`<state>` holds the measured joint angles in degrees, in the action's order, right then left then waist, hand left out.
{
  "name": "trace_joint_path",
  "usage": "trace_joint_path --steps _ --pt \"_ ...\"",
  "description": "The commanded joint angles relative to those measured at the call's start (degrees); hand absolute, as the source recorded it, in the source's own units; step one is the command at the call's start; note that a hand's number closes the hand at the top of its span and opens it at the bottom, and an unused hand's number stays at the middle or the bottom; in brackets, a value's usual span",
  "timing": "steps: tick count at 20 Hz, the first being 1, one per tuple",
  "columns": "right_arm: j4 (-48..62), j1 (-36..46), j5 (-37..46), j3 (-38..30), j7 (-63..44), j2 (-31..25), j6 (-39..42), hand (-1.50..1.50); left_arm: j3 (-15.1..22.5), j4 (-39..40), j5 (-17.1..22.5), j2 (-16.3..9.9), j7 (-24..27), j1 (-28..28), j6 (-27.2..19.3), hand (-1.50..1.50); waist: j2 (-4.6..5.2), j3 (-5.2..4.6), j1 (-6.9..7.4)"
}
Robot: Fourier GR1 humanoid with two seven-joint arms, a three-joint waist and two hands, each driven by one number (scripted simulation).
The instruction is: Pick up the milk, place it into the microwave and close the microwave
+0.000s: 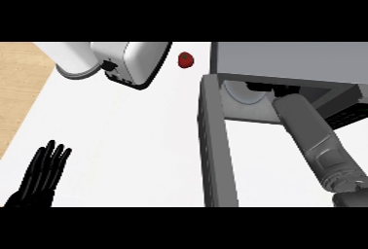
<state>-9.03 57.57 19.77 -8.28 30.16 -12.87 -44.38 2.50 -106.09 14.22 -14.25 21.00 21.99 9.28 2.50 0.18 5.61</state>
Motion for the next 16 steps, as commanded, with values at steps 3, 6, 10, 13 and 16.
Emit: trace_joint_path --steps 3,6,10,13,16 --pt "4.1 1.9 3.1 1.9 -2.0 -2.4 -3.1 -1.50 2.3 -1.3 -2.6 0.3 -1.4 0.0 -0.7 -1.50 0.25 0.07 1.07" --pt "4.4 2.7 3.9 2.6 -1.8 -1.0 -3.6 -1.50 1.2 1.2 -3.0 0.0 -1.0 -3.0 -0.9 -1.50 0.74 0.05 1.29" --pt "5.5 3.5 4.1 2.9 -2.0 -0.8 1.7 -1.50 3.1 2.4 -5.0 1.9 1.8 -2.0 -1.4 -1.50 0.51 0.03 1.32" --pt "4.0 2.7 2.6 1.5 0.9 0.5 3.9 -1.50 2.0 -0.1 -3.6 0.1 -0.1 -1.2 -0.3 -1.50 0.45 0.16 1.62" --pt "3.1 2.0 1.0 0.0 3.1 2.4 5.8 -1.50 3.3 0.3 -3.0 1.3 0.6 -2.3 0.4 -1.50 0.58 0.17 1.48"
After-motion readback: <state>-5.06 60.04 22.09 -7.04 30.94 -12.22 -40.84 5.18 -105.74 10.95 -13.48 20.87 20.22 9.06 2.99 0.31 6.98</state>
